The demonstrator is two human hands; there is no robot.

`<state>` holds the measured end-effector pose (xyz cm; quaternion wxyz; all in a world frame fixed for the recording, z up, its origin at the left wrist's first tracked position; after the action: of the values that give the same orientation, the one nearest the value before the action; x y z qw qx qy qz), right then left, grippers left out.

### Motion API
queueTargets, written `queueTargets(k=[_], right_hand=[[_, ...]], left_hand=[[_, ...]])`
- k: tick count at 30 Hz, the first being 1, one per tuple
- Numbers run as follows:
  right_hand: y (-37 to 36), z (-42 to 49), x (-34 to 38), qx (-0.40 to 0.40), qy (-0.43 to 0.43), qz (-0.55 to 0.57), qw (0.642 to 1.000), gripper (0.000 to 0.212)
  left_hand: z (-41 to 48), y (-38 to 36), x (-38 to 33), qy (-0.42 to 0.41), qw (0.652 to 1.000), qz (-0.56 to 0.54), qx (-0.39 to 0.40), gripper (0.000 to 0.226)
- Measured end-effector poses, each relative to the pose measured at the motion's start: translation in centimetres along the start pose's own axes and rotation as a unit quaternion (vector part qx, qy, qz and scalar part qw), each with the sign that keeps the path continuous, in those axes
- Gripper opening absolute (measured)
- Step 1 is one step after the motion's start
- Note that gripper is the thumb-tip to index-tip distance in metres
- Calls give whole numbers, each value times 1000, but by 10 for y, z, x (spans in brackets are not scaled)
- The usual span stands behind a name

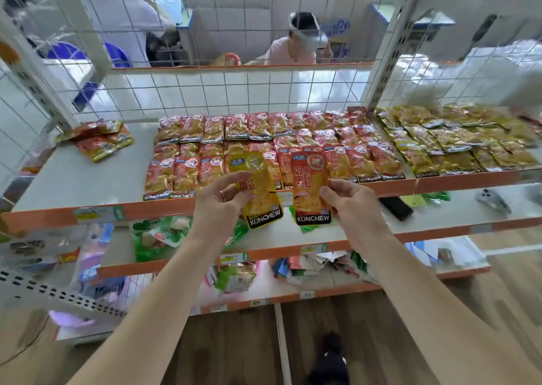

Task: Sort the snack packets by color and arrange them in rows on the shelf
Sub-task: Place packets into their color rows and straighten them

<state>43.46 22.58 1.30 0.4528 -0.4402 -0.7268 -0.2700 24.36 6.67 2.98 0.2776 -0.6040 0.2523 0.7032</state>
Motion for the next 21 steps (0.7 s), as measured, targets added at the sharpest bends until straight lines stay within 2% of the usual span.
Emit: queueTargets(k=[8,14,21], right_hand=[[97,47,19,-6,-17,10,1000,5],[155,88,39,9,-1,-21,1000,14],[185,122,51,49,-13,-65,997,19]], left_hand=[[22,-109,5,3,1000,-1,-16,25],[38,-184,7,-12,999,38,-8,27],[37,-221,13,-26,996,77,-46,26]])
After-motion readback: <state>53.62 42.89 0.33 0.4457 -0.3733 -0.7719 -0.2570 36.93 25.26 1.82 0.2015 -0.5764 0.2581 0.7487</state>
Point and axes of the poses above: each hand's wrist, its own z-axis towards the middle knuckle, its own y-axis out of the back of the hand, x = y × z, the point moved 8 cm from there along z, towards the middle knuckle, and after that the axes turned 13 degrees about -y, right-handed, at the moved point
